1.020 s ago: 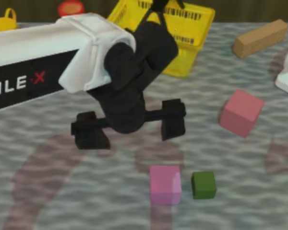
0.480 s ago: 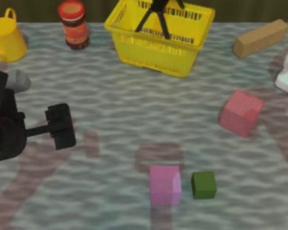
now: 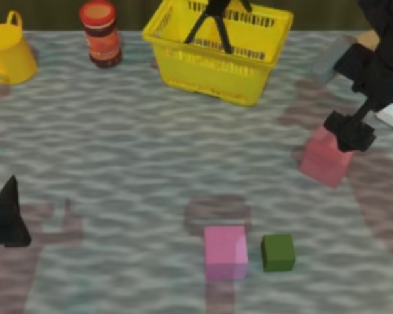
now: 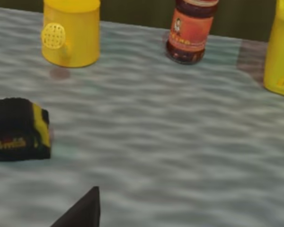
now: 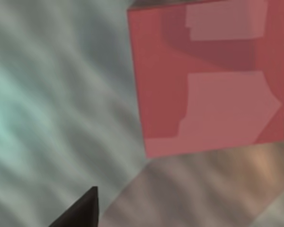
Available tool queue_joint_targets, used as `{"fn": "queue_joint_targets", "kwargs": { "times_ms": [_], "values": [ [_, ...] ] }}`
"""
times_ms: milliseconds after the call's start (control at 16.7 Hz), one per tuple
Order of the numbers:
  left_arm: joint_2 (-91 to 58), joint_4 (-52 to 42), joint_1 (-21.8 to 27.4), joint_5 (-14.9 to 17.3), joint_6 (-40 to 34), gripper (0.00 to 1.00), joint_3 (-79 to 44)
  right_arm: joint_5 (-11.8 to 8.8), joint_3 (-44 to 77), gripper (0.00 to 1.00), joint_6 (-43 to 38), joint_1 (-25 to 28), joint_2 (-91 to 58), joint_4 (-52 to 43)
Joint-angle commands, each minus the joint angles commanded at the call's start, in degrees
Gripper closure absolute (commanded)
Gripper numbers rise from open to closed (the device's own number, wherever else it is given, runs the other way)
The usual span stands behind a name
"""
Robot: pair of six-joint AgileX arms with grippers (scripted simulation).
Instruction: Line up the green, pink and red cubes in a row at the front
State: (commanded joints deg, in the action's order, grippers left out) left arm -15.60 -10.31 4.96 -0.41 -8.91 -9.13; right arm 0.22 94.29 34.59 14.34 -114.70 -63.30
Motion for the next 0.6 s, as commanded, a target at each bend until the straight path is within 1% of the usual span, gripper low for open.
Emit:
{"fn": "queue_joint_targets", "kwargs": {
  "times_ms": [180,300,600],
  "values": [
    [10.29,6.44,-3.97,0.25,5.62,0.0,6.12,-0.03,8.46,0.0,2.89,1.24,-8.32,-4.6],
    [14.16,9.21,-5.52,0.36,7.98,0.0,8.34,-0.03,11.96,0.0,4.02,1.72,-11.51,-6.25],
    [15.6,10.31,-6.1,0.41,8.91,0.0,9.13,-0.03,13.32,0.0,4.47,1.9,-12.73,-6.87]
  ]
}}
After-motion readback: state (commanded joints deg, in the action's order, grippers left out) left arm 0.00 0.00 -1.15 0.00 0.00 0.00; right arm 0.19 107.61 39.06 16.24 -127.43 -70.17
